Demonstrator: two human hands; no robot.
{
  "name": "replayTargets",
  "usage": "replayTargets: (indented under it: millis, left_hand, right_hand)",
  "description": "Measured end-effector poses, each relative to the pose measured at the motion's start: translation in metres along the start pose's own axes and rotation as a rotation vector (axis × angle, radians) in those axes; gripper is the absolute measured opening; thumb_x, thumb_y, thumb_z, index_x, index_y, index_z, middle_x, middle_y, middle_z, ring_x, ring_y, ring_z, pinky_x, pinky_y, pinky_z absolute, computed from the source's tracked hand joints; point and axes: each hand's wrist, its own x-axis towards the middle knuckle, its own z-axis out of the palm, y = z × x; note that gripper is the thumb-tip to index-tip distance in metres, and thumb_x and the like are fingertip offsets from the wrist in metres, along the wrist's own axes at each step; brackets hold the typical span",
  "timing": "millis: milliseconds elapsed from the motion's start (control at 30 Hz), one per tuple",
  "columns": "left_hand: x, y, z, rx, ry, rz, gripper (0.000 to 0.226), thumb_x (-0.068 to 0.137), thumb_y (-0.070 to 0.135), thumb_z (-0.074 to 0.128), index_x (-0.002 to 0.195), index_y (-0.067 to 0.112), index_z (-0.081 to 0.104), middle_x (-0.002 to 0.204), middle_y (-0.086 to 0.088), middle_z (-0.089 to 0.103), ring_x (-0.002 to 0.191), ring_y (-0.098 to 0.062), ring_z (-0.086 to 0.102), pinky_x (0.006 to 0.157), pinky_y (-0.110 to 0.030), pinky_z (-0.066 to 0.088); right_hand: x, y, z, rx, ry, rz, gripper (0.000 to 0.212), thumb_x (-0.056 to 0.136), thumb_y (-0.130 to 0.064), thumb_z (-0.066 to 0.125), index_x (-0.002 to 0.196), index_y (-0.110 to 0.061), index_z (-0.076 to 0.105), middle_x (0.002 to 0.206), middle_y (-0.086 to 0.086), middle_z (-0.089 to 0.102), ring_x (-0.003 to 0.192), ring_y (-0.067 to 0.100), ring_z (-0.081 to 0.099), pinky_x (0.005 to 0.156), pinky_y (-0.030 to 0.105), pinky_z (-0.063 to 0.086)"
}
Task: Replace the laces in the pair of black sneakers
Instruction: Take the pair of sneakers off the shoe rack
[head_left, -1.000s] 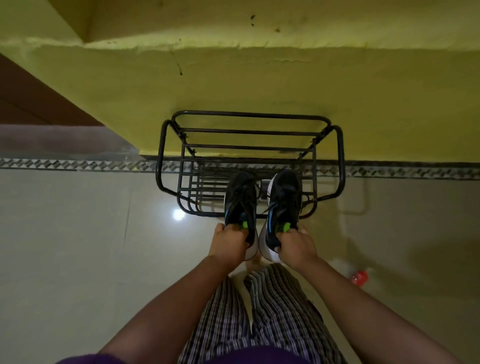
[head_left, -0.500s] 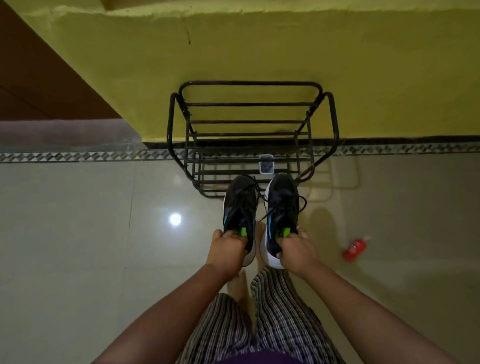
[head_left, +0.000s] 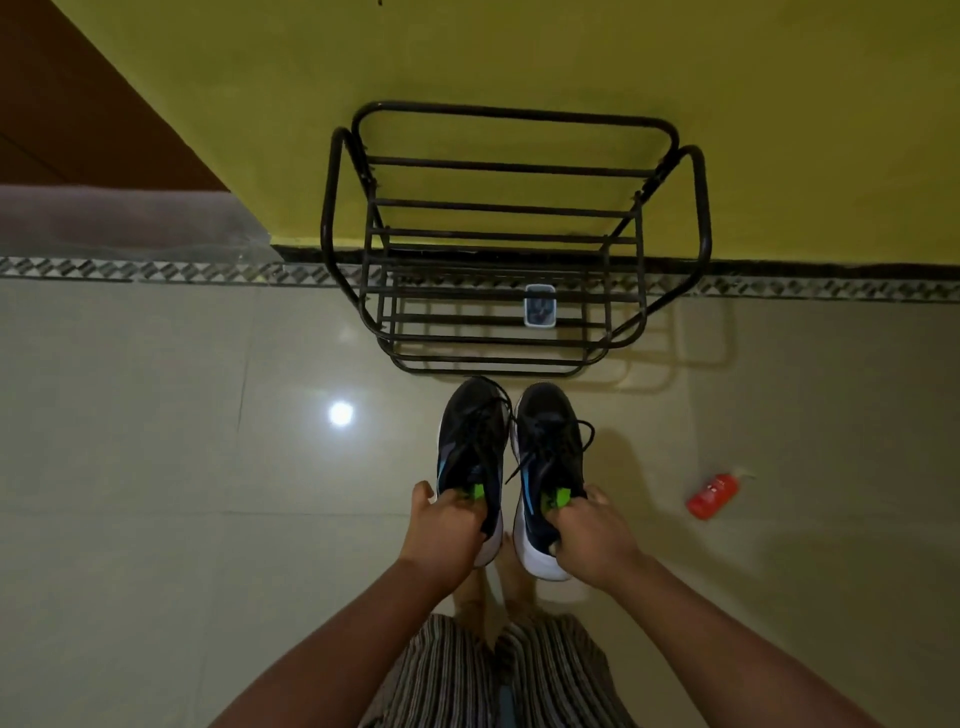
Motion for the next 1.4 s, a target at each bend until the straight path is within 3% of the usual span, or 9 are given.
replayTargets:
  millis: [100,467,567,633,800,967,1133,1300,1400]
  left_hand:
    - [0.027,-0.005,0.037,0.008,-0.023,0.006,0.032,0.038,0.024,0.085,0.056,0.027,0.059,0.048,0.008,0.052,0.053,-0.013,0.055,0.075,-0.033,0.023]
    - [0.169,-0.063,0.241,0.015,0.051,0.042,0.045,0.024,0.025,0.089,0.061,0.027,0.065,0.053,0.007,0.058,0.057,-0.014,0.06,0.078,-0.035,0.027]
    - [0.206,-0.09,0.301,0.061,0.113,0.122,0.045,0.027,0.026,0.091,0.065,0.026,0.068,0.059,0.009,0.061,0.062,-0.015,0.06,0.079,-0.036,0.03]
    - [0.232,-0.108,0.342,0.123,0.158,0.189,0.041,0.032,0.027,0.09,0.068,0.027,0.069,0.063,0.009,0.063,0.067,-0.014,0.059,0.081,-0.041,0.039]
    - [0.265,-0.13,0.426,0.118,0.376,0.32,0.02,0.054,0.02,0.07,0.074,0.024,0.072,0.066,0.007,0.062,0.071,-0.014,0.05,0.084,-0.039,0.034]
    - [0.277,-0.135,0.462,0.051,0.588,0.329,0.018,0.073,0.023,0.054,0.075,0.025,0.072,0.069,0.01,0.064,0.073,-0.007,0.053,0.081,-0.036,0.043]
    - [0.282,-0.133,0.467,0.044,0.669,0.318,0.038,0.092,0.028,0.039,0.073,0.03,0.072,0.079,0.017,0.07,0.099,-0.001,0.057,0.091,-0.036,0.035]
    - [0.276,-0.127,0.455,0.06,0.5,0.267,0.037,0.075,0.043,0.039,0.076,0.027,0.073,0.082,0.011,0.073,0.095,-0.006,0.068,0.098,-0.042,0.043]
    - [0.271,-0.122,0.451,0.083,0.402,0.23,0.04,0.071,0.044,0.038,0.08,0.026,0.072,0.084,0.01,0.073,0.098,-0.01,0.068,0.09,-0.047,0.049]
  right_hand:
    - [0.038,0.014,0.022,0.017,0.022,-0.015,0.028,0.087,-0.022,0.05,0.108,-0.014,0.066,0.102,0.011,0.065,0.104,0.027,0.053,0.113,0.03,0.017]
    - [0.238,0.068,0.172,0.019,0.035,-0.068,0.03,0.092,-0.023,0.047,0.116,-0.013,0.063,0.111,0.008,0.065,0.115,0.023,0.05,0.119,0.03,0.001]
    - [0.288,0.08,0.223,-0.032,0.121,-0.114,0.029,0.087,-0.021,0.057,0.113,-0.01,0.065,0.108,0.008,0.066,0.111,0.02,0.054,0.119,0.03,-0.003]
    - [0.321,0.09,0.256,-0.018,0.213,-0.1,0.024,0.066,-0.026,0.075,0.088,-0.016,0.074,0.083,0.001,0.07,0.089,0.015,0.064,0.116,0.038,0.01]
    - [0.358,0.108,0.328,-0.013,0.348,-0.205,0.016,0.048,-0.035,0.069,0.062,-0.026,0.069,0.056,-0.013,0.061,0.067,0.005,0.064,0.112,0.037,0.013]
    - [0.387,0.115,0.372,-0.024,0.628,-0.275,0.019,0.065,-0.025,0.043,0.068,-0.026,0.063,0.055,-0.012,0.061,0.065,0.002,0.064,0.113,0.034,0.013]
    - [0.393,0.122,0.38,-0.123,0.736,-0.311,0.019,0.068,-0.026,0.045,0.056,-0.027,0.06,0.051,-0.012,0.053,0.058,0.006,0.06,0.109,0.035,0.02]
    - [0.378,0.119,0.366,-0.145,0.594,-0.284,0.019,0.067,-0.038,0.048,0.06,-0.027,0.061,0.054,-0.012,0.055,0.058,0.006,0.06,0.109,0.031,0.019]
    - [0.372,0.107,0.347,-0.192,0.359,-0.21,0.016,0.082,-0.03,0.057,0.093,-0.022,0.063,0.085,-0.002,0.066,0.09,0.013,0.06,0.114,0.026,0.003]
